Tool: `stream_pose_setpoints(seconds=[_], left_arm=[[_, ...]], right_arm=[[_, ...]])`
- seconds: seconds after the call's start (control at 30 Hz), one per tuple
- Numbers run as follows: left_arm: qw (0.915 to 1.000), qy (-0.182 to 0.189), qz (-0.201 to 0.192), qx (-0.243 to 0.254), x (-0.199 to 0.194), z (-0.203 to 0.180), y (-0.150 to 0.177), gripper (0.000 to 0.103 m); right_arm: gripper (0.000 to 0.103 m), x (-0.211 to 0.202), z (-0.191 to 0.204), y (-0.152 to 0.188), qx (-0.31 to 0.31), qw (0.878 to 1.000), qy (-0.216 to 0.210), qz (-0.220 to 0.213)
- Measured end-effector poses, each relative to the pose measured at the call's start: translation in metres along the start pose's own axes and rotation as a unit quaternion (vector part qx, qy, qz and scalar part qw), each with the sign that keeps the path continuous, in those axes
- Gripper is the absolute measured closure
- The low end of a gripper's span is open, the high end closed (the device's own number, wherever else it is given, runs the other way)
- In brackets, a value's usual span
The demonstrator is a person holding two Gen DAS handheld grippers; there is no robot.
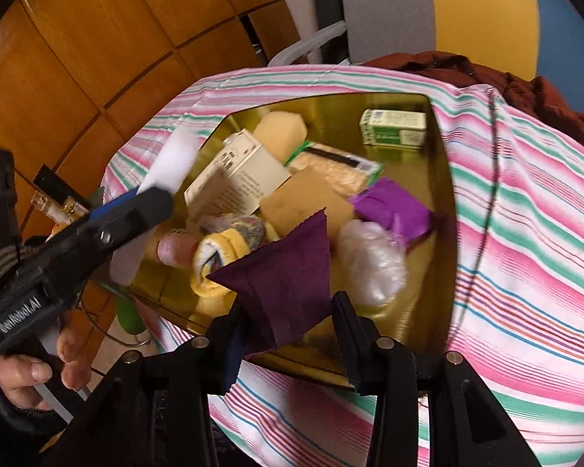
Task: Organize objects
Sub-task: 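Lower the purple sachet into the gold tray and open the right tool while the left tool holds the block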
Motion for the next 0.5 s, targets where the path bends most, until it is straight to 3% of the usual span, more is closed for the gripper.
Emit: stream_pose_setpoints(seconds=[0.13, 0.33, 0.4, 0.5], left_arm=[[1.0, 0.006, 0.001, 0.008, 0.012, -0.008, -0.012, 0.038], [0.9998, 0.0, 0.011, 0.017, 0.031, -0.014, -0.019, 0.035], [0.9994, -0.004, 0.021, 0.029, 0.039, -0.016, -0.018, 0.035], [0.9992, -0.008, 0.025, 0.032, 0.043, -0.018, -0.018, 0.035]], right_arm=[[0.057, 0.008, 0.001, 0.004, 0.001, 1.0, 0.004, 0.007], [0.045, 0.016, -0.004, 0.012, 0.007, 1.0, 0.012, 0.014], [0.026, 0.017, -0.005, 0.013, 0.006, 1.0, 0.023, 0.007], [0.013, 0.012, -0.007, 0.011, -0.011, 0.998, 0.058, -0.013]])
Point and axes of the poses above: each gripper's, at about its wrist camera, not at the fingertips, and x roughly the way its jaws point, z to its left, y to its underside, the point moved 10 cm from there along x, roughly the way its jaws point, and after that the axes turned 6 degrees about -x, right-handed, at the moved point
